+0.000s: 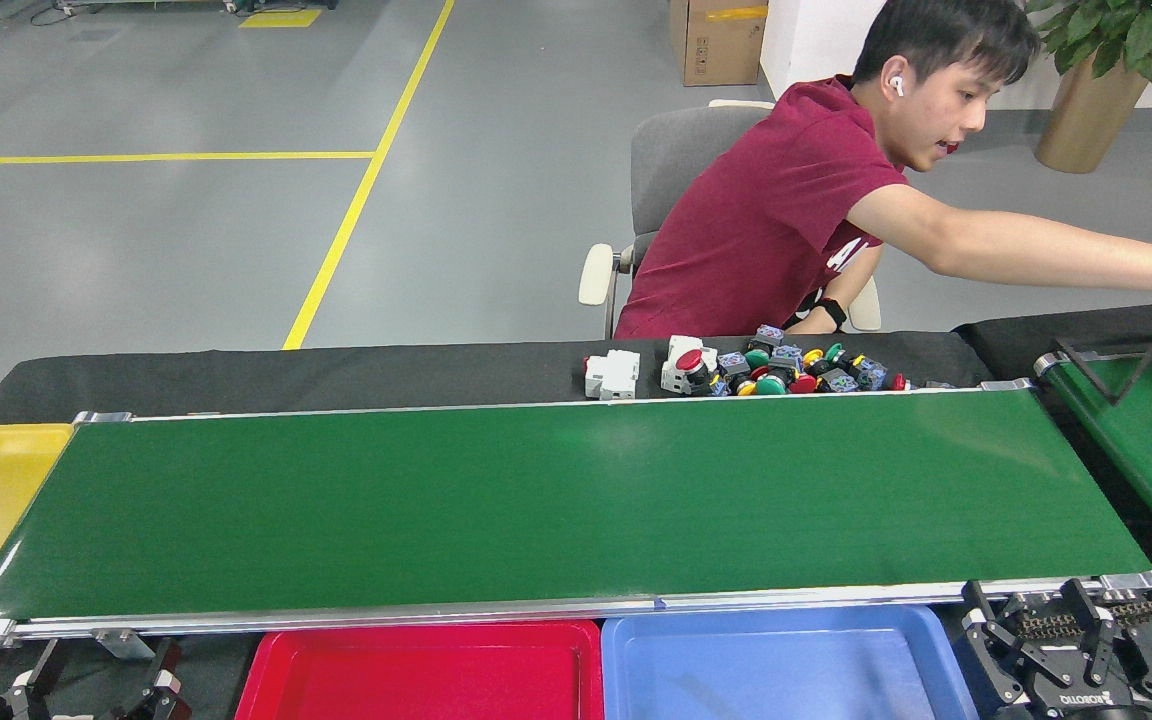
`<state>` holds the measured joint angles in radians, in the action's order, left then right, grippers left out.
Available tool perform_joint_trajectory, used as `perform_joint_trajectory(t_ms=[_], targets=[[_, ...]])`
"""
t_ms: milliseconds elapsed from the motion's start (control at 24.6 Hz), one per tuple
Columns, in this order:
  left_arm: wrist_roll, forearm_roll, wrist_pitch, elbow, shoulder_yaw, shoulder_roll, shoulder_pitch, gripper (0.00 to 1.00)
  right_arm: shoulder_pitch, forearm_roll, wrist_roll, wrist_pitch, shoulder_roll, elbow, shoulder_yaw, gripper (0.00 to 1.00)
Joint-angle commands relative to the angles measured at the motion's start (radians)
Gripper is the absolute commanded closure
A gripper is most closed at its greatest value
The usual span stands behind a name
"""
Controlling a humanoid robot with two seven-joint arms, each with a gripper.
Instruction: Pick switch part from conveyor to tray
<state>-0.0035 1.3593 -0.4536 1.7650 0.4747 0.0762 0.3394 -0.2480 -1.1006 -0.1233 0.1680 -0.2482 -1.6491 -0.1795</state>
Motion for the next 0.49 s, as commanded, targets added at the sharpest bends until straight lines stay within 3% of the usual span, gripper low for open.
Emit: perform_joint_trajectory(t_ms=[0,447], targets=[[0.008,-0.006,0.000,0.013,0.001,0.004,-0.002,0.00,0.003,0.001,0.001,0.008,-0.013,-0.017,-0.015,0.02],[0.037,-0.006,0.000,0.013,0.015,0.016,-0.010,0.00,0.003,0.001,0.002,0.004,-0.008,-0.017,-0.015,0.02]])
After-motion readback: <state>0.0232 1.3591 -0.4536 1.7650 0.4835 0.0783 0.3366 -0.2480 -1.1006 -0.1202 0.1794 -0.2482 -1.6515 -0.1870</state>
